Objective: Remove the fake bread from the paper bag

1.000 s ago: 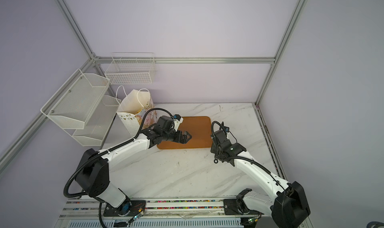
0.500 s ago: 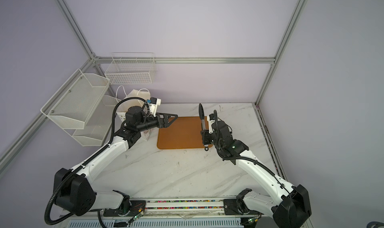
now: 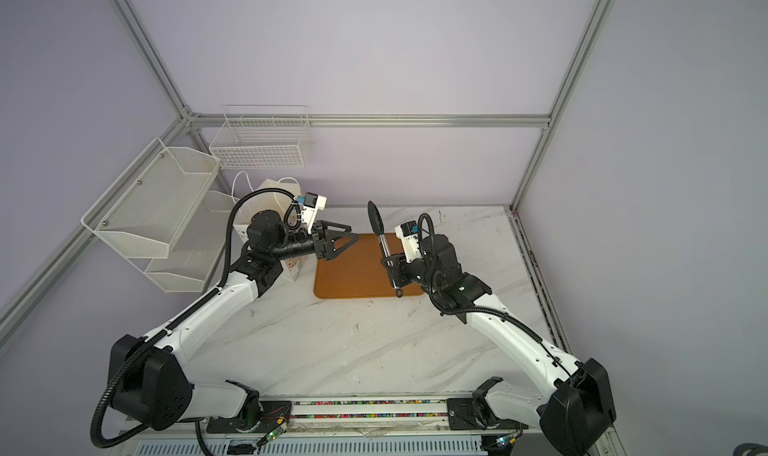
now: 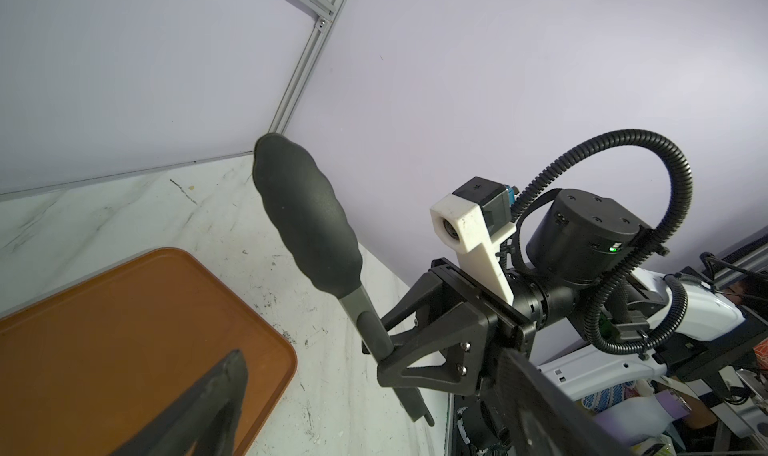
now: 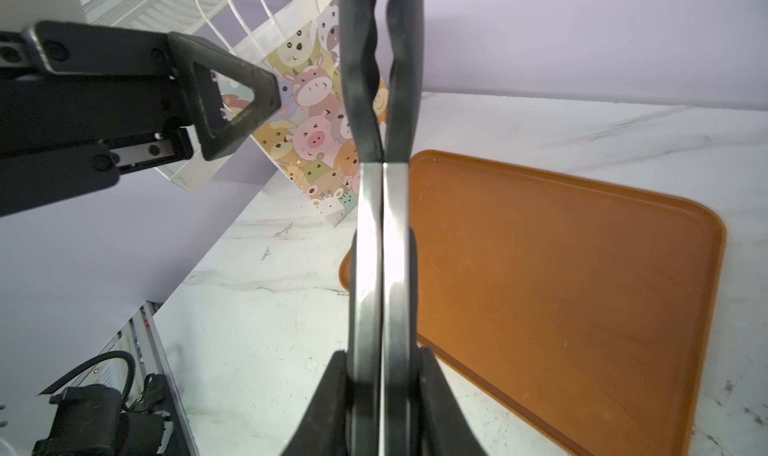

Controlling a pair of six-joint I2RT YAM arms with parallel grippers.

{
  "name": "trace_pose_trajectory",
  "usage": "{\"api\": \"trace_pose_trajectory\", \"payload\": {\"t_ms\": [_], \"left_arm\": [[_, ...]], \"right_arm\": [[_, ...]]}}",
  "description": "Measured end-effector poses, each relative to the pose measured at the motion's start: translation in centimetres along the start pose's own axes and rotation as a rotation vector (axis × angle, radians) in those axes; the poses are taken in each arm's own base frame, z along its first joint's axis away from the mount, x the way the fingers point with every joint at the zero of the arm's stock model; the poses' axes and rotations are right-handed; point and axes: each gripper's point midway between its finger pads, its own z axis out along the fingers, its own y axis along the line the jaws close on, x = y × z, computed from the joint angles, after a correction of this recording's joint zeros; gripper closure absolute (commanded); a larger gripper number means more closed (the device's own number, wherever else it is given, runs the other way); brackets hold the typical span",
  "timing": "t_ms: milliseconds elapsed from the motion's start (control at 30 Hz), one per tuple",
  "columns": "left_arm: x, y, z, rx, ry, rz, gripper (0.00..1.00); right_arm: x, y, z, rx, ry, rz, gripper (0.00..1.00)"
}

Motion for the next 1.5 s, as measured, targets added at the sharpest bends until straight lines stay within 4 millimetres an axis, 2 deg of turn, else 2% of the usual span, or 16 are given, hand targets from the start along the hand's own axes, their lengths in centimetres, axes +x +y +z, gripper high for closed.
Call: {"api": "trace_pose_trajectory", "payload": {"t_ms": [233,433,600,667,767,867,1000,1167,1333,1500], "left_arm": [[0.2,0.2,0.5,0.032,0.005,0.000,0.07],[1.2,1.4,1.7,0.081,0.035,-0.051,0.10],[0.2,0.1,1.8,0.160,0.010,-0.051,0.16],[-0.5,-0.9,1.7,0.206,-0.009,-0.033,0.22],[-1.1,-2.0,1.5,0.265,-0.024,-0.018,0.35],[-1.3,-1.9,1.5,0.281,-0.025,-0.043,0.55],[-1.3,-1.6,1.4,0.280,-0.025,-0.063,0.74],[-0.9,-1.4,1.4,0.273,-0.004,-0.094,0.87],[-0.7,-1.1,1.5,0.261,0.004,-0.110,0.94],[-0.6,-0.9,1.6,0.252,0.005,-0.117,0.99]], "right_arm": [[0.0,2.0,0.4,-0.119,0.018,-0.014,1.00],[-0.3,3.7,0.4,-0.219,0.015,-0.017,1.00],[-0.7,5.1,0.2,-0.301,0.010,-0.011,1.00],[-0.6,5.4,0.3,-0.323,0.016,-0.006,1.00],[-0.3,5.5,0.7,-0.343,0.031,0.004,1.00],[-0.2,5.8,0.8,-0.368,0.035,0.005,1.00],[-0.3,6.2,0.8,-0.387,0.038,0.007,1.00],[0.0,6.2,1.0,-0.390,0.047,0.001,1.00],[0.3,6.0,1.3,-0.388,0.057,0.005,1.00],[0.3,5.9,1.5,-0.388,0.059,0.007,0.79]]}}
